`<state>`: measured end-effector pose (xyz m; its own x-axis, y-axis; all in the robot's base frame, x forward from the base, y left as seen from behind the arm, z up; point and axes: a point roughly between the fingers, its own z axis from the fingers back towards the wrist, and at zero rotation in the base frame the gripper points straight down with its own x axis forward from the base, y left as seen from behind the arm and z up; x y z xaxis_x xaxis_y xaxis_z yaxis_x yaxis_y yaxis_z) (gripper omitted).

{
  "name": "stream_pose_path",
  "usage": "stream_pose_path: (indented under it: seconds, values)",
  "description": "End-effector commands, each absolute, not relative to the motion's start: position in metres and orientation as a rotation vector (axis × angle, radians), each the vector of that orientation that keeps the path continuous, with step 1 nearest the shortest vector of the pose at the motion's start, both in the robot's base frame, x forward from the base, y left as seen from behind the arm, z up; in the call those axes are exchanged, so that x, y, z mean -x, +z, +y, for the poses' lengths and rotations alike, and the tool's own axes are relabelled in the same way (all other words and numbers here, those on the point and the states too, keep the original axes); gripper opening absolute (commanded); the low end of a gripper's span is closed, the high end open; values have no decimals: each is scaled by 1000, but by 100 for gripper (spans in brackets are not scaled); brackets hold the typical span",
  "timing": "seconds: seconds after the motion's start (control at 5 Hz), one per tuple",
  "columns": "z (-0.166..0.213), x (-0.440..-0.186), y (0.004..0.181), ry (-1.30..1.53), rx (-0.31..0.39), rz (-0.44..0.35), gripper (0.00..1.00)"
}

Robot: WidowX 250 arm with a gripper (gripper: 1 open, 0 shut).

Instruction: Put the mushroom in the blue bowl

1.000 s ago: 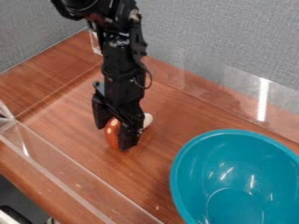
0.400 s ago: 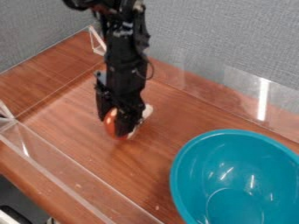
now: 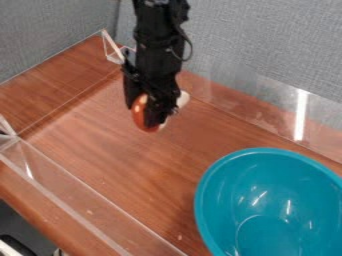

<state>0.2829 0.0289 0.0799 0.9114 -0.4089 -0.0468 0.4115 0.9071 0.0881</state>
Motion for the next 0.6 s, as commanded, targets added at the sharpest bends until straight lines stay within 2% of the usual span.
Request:
stream_pose_path:
  seconds: [0.0, 0.4]
  values:
    - [28, -291, 78, -451, -107, -1, 0]
    - [39, -294, 76, -454, -118, -13, 0]
